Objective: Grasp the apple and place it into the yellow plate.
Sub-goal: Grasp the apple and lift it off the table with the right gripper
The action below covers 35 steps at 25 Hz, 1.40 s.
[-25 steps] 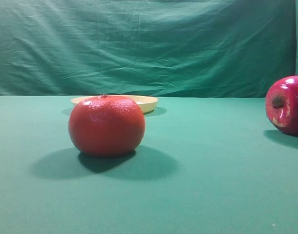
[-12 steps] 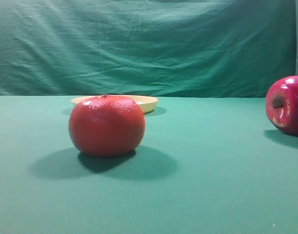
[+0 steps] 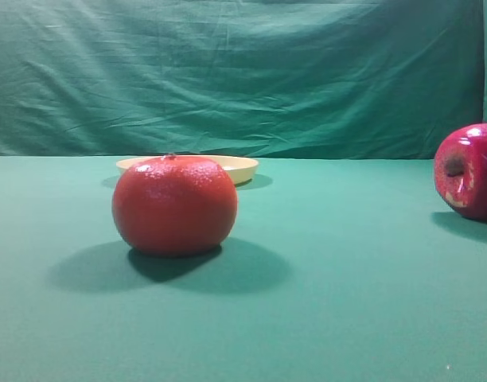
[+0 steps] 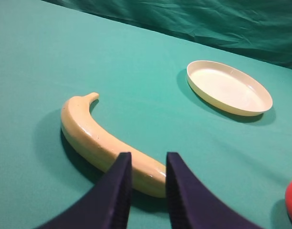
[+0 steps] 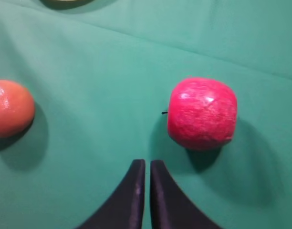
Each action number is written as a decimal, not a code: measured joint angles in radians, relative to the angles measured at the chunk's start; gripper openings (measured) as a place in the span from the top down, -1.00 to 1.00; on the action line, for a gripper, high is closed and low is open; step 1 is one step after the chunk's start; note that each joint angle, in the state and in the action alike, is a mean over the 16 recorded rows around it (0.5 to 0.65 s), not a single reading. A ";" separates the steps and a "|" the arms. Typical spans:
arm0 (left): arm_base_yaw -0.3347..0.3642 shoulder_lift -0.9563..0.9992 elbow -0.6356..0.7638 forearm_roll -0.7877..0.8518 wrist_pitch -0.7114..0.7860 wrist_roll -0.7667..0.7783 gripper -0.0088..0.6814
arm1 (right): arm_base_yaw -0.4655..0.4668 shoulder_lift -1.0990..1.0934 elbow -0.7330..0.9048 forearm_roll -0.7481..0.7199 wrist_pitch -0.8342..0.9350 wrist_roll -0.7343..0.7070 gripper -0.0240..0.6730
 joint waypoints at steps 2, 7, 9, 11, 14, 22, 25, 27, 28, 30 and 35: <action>0.000 0.000 0.000 0.000 0.000 0.000 0.52 | 0.020 0.031 -0.012 -0.041 -0.014 0.025 0.87; 0.000 0.000 0.000 0.000 0.000 0.000 0.52 | 0.049 0.086 -0.031 -0.132 -0.058 0.091 0.48; 0.000 0.000 0.000 0.000 0.000 0.000 0.52 | 0.052 0.102 -0.035 -0.154 -0.078 0.112 0.25; 0.000 0.000 0.000 0.000 0.000 0.000 0.52 | 0.052 0.118 -0.037 -0.163 -0.095 0.124 0.02; 0.000 0.000 0.000 0.000 0.000 0.000 0.52 | 0.052 0.145 -0.039 -0.167 -0.119 0.136 -0.33; 0.000 0.000 0.000 0.000 0.000 0.000 0.52 | 0.052 0.262 -0.039 -0.168 -0.185 0.160 -0.83; 0.000 0.000 0.000 0.000 0.000 0.000 0.52 | 0.052 0.312 -0.039 -0.168 -0.208 0.164 -0.77; 0.000 0.000 0.000 0.000 0.000 0.000 0.52 | 0.052 0.342 -0.040 -0.168 -0.225 0.165 -0.70; 0.000 0.000 0.000 0.000 0.000 0.000 0.52 | 0.052 0.355 -0.042 -0.168 -0.233 0.165 -0.67; 0.000 0.000 0.000 0.000 0.000 0.000 0.52 | 0.052 0.375 -0.051 -0.167 -0.245 0.166 -0.61; 0.000 0.000 0.000 0.000 0.000 0.000 0.52 | 0.058 0.403 -0.115 -0.140 -0.259 0.164 -0.47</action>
